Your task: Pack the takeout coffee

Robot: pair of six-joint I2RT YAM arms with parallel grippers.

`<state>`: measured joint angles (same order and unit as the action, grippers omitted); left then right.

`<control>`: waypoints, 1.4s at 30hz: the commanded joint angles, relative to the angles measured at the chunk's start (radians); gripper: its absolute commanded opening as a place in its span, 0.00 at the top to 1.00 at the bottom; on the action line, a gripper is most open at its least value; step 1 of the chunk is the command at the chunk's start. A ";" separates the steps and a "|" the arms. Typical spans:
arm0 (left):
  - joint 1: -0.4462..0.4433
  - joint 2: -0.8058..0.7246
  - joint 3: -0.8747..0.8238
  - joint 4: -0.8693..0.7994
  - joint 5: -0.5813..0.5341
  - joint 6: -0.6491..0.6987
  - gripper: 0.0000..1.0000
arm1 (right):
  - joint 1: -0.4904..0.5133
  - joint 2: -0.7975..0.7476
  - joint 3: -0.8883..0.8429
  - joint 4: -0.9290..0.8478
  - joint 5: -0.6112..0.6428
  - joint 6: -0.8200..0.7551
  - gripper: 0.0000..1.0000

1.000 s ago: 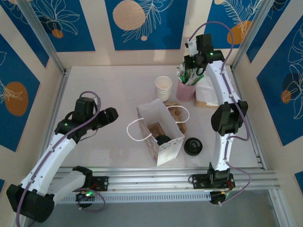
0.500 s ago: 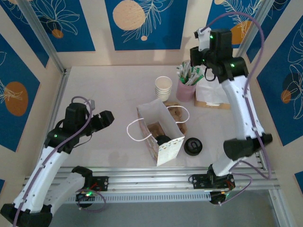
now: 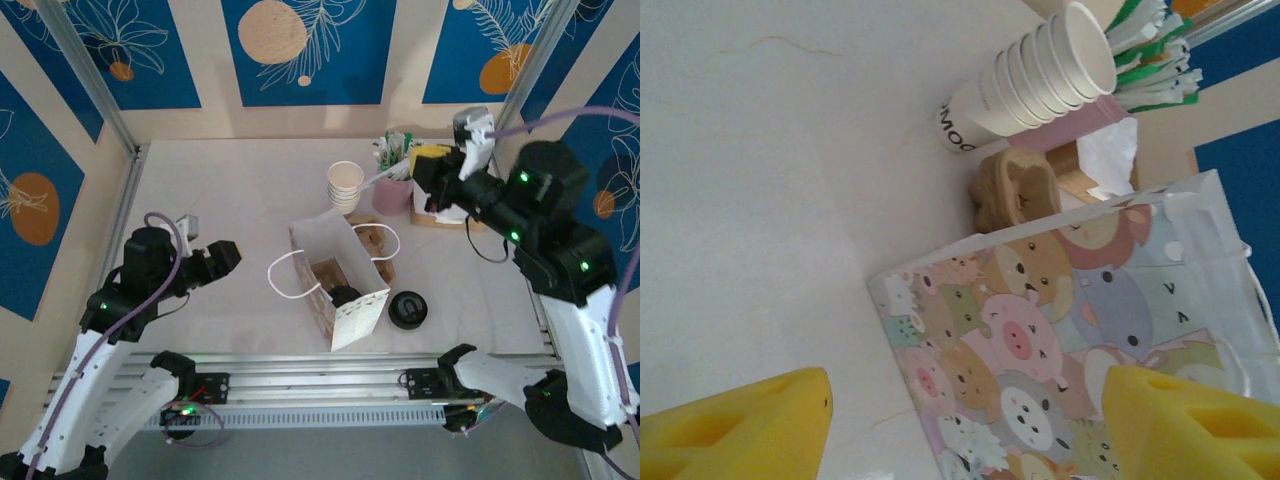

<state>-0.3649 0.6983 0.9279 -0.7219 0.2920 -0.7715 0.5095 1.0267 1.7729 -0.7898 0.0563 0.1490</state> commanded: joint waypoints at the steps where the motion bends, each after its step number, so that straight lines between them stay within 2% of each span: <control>1: -0.052 0.022 -0.010 0.083 0.009 -0.039 0.29 | 0.055 -0.041 -0.049 0.026 -0.197 0.050 1.00; 3: -0.112 0.053 -0.008 0.113 -0.023 -0.049 0.29 | 0.107 -0.051 -0.062 0.006 -0.208 0.052 1.00; 6: -0.218 0.098 0.023 0.118 -0.103 -0.023 0.29 | 0.174 -0.056 -0.074 -0.052 -0.145 0.045 1.00; 8: -0.264 0.107 0.035 0.125 -0.153 -0.020 0.29 | 0.202 -0.066 -0.109 -0.070 -0.121 0.022 1.00; 11: -0.297 0.104 0.028 0.152 -0.168 -0.031 0.29 | 0.229 -0.073 -0.161 -0.075 -0.110 0.030 1.00; 16: -0.311 0.103 0.024 0.113 -0.189 -0.036 0.29 | 0.262 -0.054 -0.230 -0.083 -0.081 0.043 1.00; 22: -0.310 0.075 0.015 0.086 -0.215 -0.044 0.29 | 0.318 0.027 -0.224 -0.169 -0.013 0.015 1.00; 29: -0.310 0.069 0.014 0.061 -0.224 -0.041 0.29 | 0.356 0.075 -0.239 -0.176 0.051 -0.001 1.00; 38: -0.313 0.061 0.017 0.048 -0.241 -0.042 0.29 | 0.366 -0.043 -0.207 -0.021 0.109 0.028 1.00; 42: -0.312 0.049 0.014 0.038 -0.258 -0.038 0.29 | 0.366 -0.116 -0.193 0.014 0.212 0.022 1.00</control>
<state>-0.6662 0.7658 0.9287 -0.6624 0.0643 -0.8066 0.8707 0.9607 1.5429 -0.8436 0.1764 0.1658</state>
